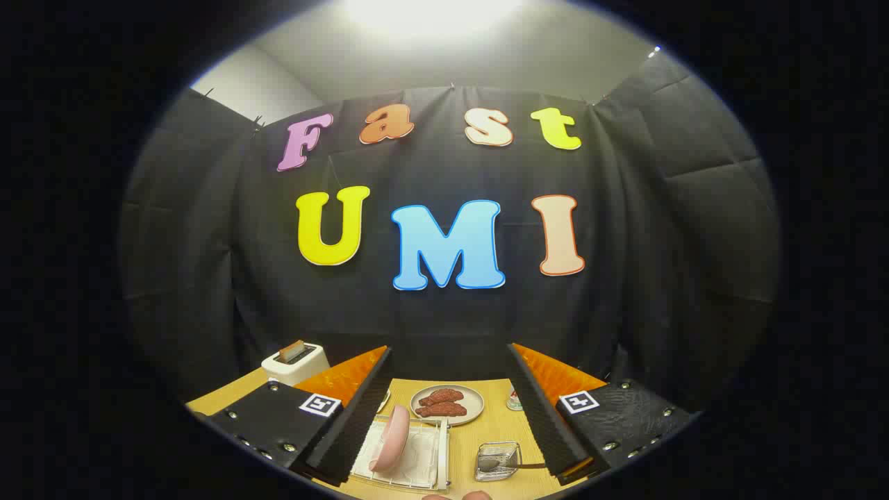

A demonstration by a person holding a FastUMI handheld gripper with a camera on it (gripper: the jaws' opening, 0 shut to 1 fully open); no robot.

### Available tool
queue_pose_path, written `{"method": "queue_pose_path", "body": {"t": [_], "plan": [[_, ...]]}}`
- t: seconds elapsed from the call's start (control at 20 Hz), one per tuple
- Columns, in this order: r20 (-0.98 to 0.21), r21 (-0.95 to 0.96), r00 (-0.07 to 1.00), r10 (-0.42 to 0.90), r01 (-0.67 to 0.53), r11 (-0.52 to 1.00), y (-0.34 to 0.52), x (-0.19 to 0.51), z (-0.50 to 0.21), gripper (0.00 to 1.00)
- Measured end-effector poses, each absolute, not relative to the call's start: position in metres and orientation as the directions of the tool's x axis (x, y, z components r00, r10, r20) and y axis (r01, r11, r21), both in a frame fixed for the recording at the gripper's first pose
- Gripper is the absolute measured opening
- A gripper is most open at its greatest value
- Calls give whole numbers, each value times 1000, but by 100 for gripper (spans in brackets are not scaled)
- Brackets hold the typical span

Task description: Take the plate from the dish rack, then take the spoon from the basket and place it into the plate.

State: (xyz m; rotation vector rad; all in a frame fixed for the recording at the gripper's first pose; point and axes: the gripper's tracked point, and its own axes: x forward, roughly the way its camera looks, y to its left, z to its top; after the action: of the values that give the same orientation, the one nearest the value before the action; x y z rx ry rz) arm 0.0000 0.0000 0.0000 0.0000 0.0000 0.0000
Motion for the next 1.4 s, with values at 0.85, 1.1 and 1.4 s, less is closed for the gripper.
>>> {"method": "queue_pose_path", "body": {"t": [0.85, 1.1, 1.4], "plan": [[83, 30, 995, 63, -65, 997, 16, -8, 23, 99], [-140, 49, 988, 66, -59, 997, 28, 0, -5, 98], [-432, 33, 898, 78, -71, 997, 61, 27, -51, 97]]}}
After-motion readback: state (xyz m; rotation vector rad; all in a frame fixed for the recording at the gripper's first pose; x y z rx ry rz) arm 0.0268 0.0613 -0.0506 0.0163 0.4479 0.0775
